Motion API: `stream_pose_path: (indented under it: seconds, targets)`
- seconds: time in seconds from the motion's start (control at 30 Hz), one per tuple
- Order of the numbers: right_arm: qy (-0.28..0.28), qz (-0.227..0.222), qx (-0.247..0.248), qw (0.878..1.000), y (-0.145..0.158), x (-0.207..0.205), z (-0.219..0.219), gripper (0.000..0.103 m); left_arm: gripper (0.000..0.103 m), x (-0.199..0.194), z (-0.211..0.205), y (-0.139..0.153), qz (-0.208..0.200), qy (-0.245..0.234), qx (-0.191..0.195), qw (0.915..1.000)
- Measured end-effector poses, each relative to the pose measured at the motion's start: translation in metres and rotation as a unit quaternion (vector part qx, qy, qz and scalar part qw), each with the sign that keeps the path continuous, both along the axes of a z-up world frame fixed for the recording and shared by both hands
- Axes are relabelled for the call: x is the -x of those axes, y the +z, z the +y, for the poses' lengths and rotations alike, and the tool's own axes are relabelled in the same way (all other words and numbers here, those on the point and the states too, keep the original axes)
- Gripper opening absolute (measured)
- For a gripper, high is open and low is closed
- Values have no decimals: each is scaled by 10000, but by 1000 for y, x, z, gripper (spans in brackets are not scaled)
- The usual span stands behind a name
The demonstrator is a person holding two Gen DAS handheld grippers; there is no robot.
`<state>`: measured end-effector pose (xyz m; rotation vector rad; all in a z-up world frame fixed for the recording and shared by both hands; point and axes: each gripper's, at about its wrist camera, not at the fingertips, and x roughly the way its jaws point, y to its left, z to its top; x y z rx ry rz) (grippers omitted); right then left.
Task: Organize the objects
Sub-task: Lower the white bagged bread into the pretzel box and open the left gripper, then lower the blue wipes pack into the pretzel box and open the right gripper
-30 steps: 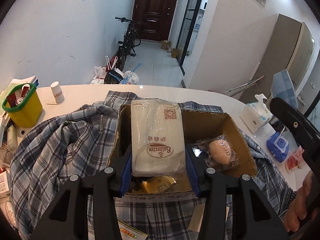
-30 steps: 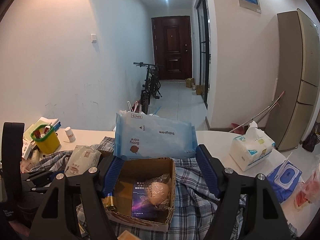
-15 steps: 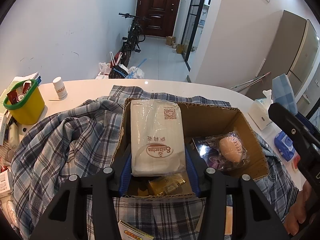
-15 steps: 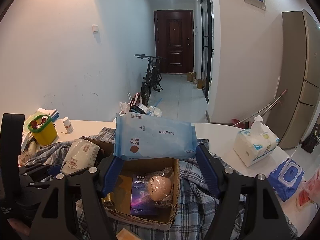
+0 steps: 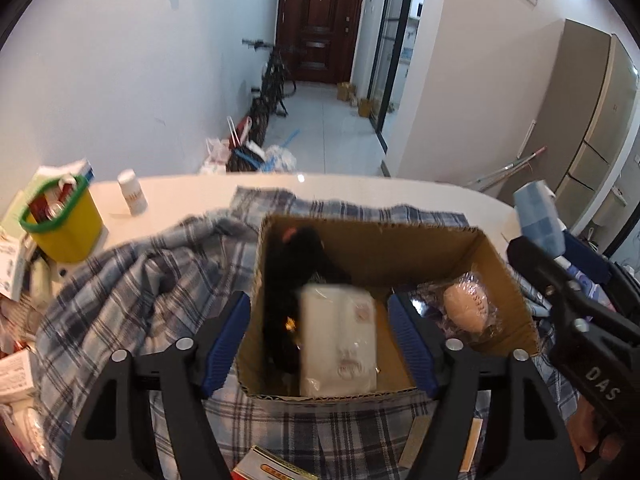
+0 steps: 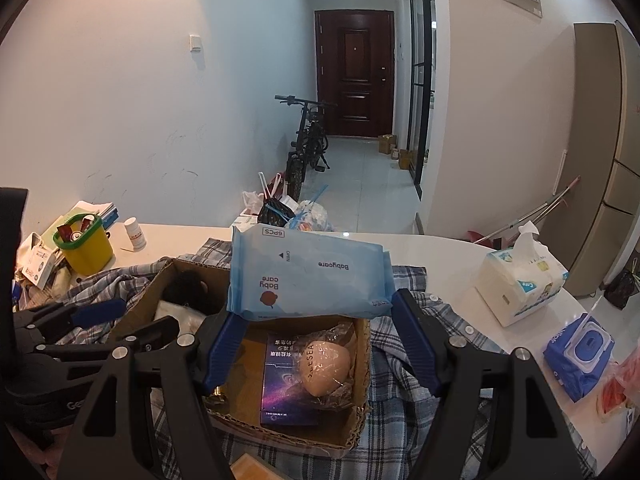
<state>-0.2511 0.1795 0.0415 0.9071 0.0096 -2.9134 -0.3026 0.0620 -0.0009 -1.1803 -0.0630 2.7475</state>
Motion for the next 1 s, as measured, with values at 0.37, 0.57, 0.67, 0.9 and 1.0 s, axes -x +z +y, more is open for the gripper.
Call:
stream_pose_path:
  seconds: [0.37, 0.57, 0.67, 0.9, 1.0]
  targets:
    - [195, -100, 20, 9998, -8, 2, -8, 71, 83, -13, -13, 32, 756, 335, 289, 9962]
    - [420, -227, -192, 9987, -18, 4, -21, 71, 87, -11, -16, 34, 726, 425, 209, 9962]
    - [441, -253, -214, 9985, -20, 4, -21, 71, 87, -12, -16, 34, 729, 443, 192, 9962]
    - [456, -317, -148, 9983, -22, 7, -19, 71, 87, -13, -17, 36, 752, 415, 209, 9961]
    - [473, -329, -133, 9983, -22, 8, -19, 71, 87, -15, -17, 39, 792, 425, 180, 9958]
